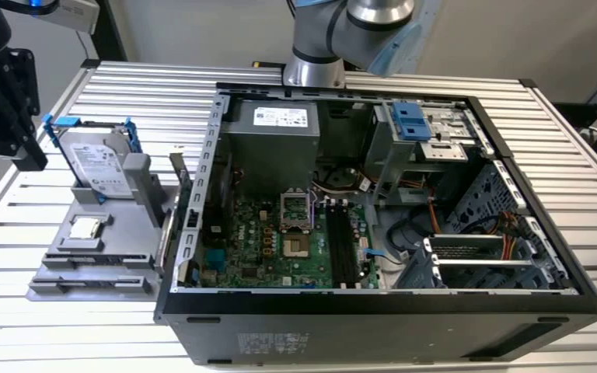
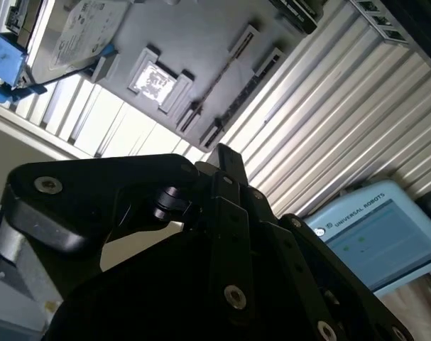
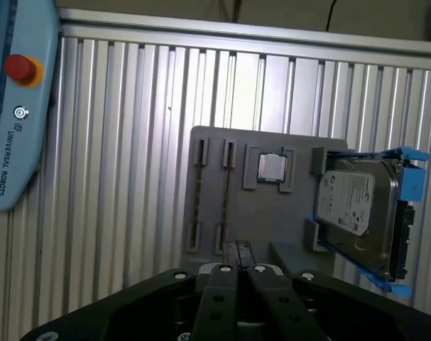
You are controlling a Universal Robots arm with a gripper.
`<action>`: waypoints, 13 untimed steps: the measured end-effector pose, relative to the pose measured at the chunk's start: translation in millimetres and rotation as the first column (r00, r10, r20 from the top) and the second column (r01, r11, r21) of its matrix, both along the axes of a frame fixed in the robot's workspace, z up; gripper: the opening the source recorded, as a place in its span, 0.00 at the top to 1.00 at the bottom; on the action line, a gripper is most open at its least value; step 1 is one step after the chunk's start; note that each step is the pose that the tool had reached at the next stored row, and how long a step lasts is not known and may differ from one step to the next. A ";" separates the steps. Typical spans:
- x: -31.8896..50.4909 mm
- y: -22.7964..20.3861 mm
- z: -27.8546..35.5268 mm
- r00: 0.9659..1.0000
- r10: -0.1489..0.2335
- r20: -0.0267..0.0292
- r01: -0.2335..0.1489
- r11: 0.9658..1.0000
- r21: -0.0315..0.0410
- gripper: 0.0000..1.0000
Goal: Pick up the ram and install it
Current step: 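Pick up the ram and move it above insertion slot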
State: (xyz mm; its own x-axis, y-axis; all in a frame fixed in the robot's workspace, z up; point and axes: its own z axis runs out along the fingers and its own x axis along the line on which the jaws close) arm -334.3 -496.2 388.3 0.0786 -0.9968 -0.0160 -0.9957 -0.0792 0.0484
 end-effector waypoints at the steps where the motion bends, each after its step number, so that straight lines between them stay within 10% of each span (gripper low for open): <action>1: 0.0 0.0 -0.1 1.000 0.006 0.000 -0.006 1.000 0.000 1.00; 13: 0.0 0.1 -1.7 0.997 0.079 0.000 -0.079 0.997 0.000 1.00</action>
